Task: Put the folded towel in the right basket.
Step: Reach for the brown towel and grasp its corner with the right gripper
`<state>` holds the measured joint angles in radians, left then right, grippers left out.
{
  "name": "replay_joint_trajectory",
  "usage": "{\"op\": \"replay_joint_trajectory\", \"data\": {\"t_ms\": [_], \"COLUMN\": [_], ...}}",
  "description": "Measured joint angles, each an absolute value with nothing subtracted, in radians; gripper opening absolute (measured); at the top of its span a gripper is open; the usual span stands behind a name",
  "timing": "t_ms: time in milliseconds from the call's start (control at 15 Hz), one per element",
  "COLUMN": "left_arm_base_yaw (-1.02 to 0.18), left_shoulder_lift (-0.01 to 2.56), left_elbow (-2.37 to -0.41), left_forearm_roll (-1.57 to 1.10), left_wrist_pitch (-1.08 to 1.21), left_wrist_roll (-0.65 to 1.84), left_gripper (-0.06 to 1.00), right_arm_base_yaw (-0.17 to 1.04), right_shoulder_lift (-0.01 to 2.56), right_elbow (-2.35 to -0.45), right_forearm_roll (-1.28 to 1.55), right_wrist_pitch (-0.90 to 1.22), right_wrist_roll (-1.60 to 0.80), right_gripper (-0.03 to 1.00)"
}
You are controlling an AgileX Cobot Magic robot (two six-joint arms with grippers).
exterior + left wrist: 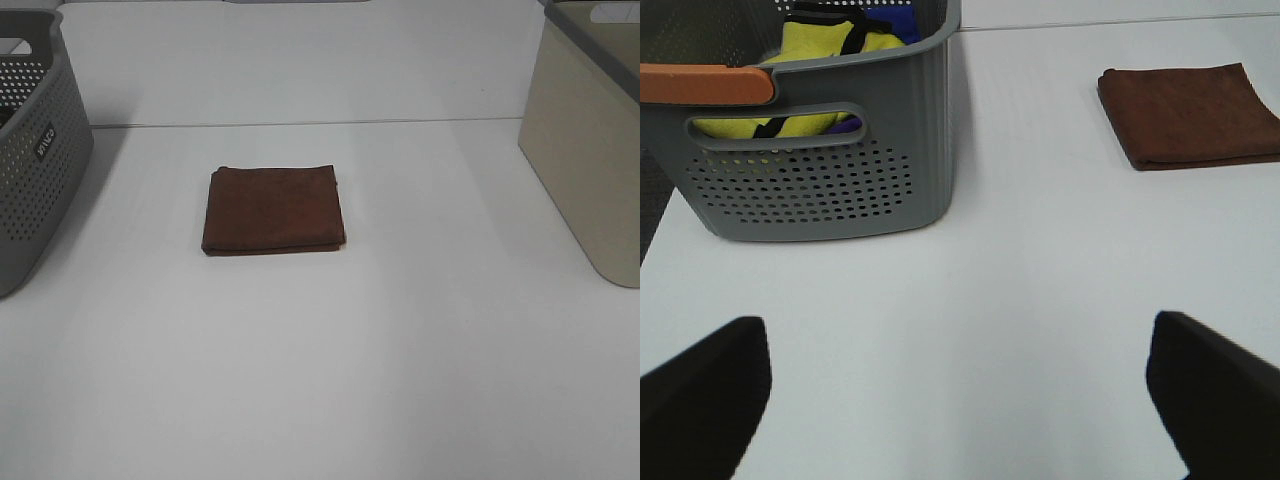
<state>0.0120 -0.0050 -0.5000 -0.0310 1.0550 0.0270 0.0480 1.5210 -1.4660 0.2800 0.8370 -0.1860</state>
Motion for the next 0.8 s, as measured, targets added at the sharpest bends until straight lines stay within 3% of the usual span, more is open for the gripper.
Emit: {"op": "replay_joint_trajectory", "data": {"t_ms": [333,667,800], "left_arm_base_yaw": [0.012,0.012,0.012], "left_shoulder_lift": [-0.005,-0.005,-0.005], "left_elbow": [-0.5,-0.5,-0.5], "left_forearm_roll": [-0.031,-0.031,-0.031], "left_wrist_pitch": [1.055,1.055,1.055], "left_wrist_roll": [0.027,0.027,0.027], "left_gripper": [0.97,0.97,0.97], "right_arm_base_yaw": [0.054,0.203,0.21], "right_shoulder_lift": [1.771,1.995,2.07], "right_elbow": [-1.698,-1.853,-1.886], "right_forearm_roll": [0.333,0.382,0.446], "right_wrist_pitch": [0.942,0.984,1.038], "right_wrist_roll": [-0.212,-0.23,-0.23], "right_gripper": [0.65,0.65,0.65]}}
